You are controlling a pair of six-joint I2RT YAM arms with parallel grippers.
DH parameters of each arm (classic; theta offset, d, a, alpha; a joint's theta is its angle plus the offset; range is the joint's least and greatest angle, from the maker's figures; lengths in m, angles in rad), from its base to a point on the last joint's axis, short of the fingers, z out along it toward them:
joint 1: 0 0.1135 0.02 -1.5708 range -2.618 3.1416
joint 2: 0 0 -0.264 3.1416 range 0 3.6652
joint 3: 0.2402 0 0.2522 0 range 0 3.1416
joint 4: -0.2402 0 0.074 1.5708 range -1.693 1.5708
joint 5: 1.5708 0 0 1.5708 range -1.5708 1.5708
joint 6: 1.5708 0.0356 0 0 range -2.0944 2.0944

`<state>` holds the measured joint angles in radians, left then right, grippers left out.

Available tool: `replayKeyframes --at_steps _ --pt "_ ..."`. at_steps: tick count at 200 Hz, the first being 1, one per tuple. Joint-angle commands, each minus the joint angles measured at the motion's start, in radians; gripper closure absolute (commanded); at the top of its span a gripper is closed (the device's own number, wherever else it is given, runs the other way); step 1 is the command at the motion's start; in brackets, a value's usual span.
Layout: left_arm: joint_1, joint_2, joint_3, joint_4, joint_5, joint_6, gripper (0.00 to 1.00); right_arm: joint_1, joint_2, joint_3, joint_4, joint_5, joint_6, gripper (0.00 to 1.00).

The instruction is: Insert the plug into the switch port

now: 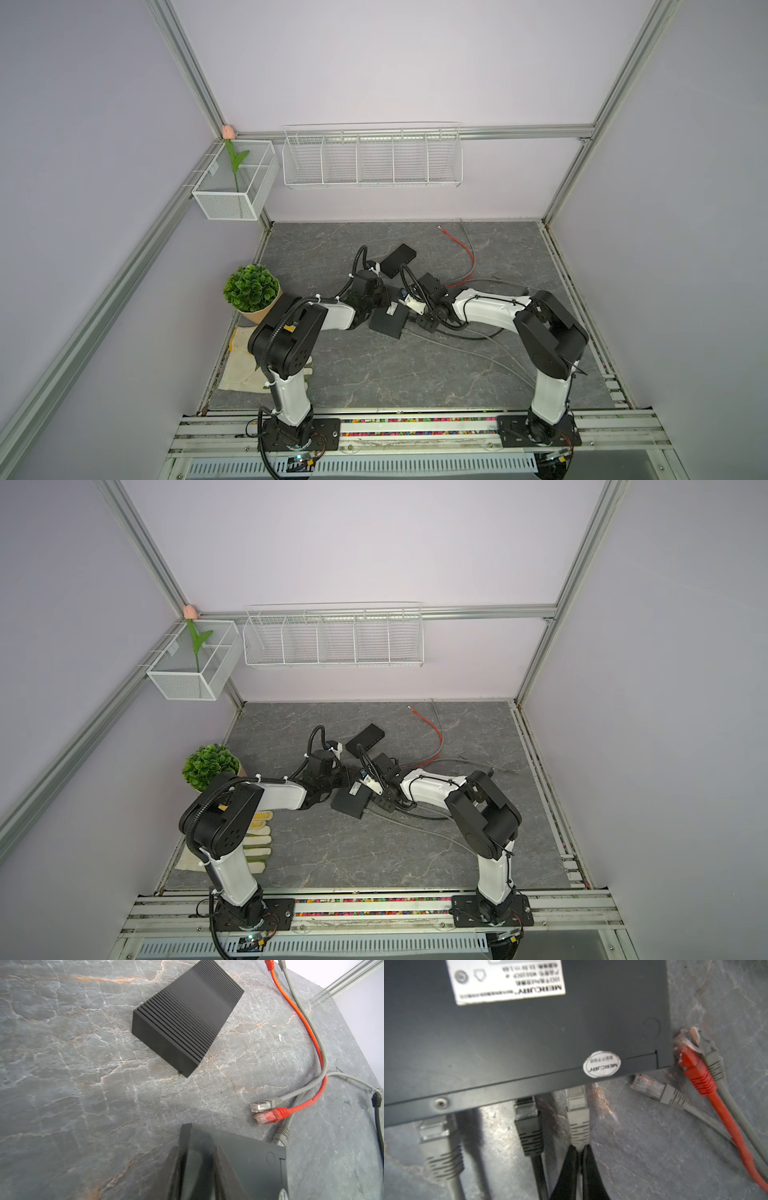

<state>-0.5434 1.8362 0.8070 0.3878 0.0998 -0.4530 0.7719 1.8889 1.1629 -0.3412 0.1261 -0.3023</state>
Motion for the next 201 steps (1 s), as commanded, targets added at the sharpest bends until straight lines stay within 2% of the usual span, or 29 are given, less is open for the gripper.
replayKeyframes --at_steps 1,114,157,201 --pt "-0.089 0.017 -0.056 -0.135 0.162 -0.021 0.73 0.021 -0.032 0.039 0.328 -0.156 0.019 0.93" --pt "-0.107 0.029 -0.061 -0.123 0.172 -0.016 0.73 0.011 0.054 0.195 0.214 -0.245 -0.059 0.93" --pt "-0.110 0.013 -0.068 -0.122 0.175 -0.015 0.73 0.012 0.094 0.226 0.209 -0.264 -0.043 0.94" --pt "-0.087 -0.016 -0.069 -0.153 0.129 -0.017 0.72 0.011 0.090 0.212 0.213 -0.242 -0.030 0.94"
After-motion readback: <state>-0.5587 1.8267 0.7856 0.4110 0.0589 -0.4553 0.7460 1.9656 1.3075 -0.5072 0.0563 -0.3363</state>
